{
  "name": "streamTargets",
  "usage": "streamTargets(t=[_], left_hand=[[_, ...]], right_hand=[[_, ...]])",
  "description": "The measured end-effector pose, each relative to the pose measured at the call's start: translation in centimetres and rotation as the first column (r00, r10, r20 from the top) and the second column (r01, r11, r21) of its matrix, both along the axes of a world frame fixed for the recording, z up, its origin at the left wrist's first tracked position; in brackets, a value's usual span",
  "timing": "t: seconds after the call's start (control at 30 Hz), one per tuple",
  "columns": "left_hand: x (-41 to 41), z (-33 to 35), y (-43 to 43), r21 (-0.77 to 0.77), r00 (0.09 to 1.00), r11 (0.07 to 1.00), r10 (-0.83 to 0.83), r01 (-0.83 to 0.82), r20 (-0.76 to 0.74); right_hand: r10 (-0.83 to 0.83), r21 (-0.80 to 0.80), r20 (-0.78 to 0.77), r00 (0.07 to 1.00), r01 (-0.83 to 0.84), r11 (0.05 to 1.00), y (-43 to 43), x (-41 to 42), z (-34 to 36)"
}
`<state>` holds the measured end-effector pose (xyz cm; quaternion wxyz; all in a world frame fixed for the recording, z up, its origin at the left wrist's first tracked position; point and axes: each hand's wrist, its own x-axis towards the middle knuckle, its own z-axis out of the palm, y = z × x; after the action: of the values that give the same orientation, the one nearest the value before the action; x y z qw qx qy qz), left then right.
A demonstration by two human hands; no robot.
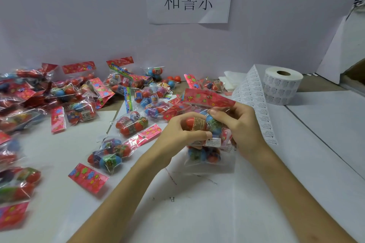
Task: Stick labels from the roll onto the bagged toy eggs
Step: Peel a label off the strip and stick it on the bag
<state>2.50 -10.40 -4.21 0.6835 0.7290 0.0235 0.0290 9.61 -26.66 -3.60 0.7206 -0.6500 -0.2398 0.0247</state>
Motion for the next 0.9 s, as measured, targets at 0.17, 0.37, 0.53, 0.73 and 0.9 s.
streamTargets(t=[0.17,0.37,0.53,0.73,0.9], left_hand=[[-0.30,0.38,-0.09,-0.032,0.998,0.998,-0.054,0.054,-0.020],[-0.20,0.46,-0.29,0.006,0.999,0.999,-0.046,0.046,-0.017],[-0.17,0.40,-0.06,-0.020,0.999,0.999,-0.033,0.033,-0.007],[-0.19,0.37,-0.09,-0.071,0.999,0.996,-0.046,0.046,-0.001],[-0.18,0.73,0.61,-0.125,0.987,0.983,-0.145,0.135,-0.069]], right_hand=[[-0.095,-0.035,0.023,0.995,0.096,0.995,-0.18,0.14,0.20],[-0.113,-0.039,0.058,0.992,0.115,0.993,-0.24,0.22,0.17],[-0.092,-0.055,0.087,0.992,0.097,0.994,-0.13,0.17,0.04],[-0.085,-0.054,0.074,0.994,0.089,0.995,-0.19,0.30,-0.07],[-0.063,-0.032,0.011,0.998,0.064,0.997,-0.24,0.31,0.12]])
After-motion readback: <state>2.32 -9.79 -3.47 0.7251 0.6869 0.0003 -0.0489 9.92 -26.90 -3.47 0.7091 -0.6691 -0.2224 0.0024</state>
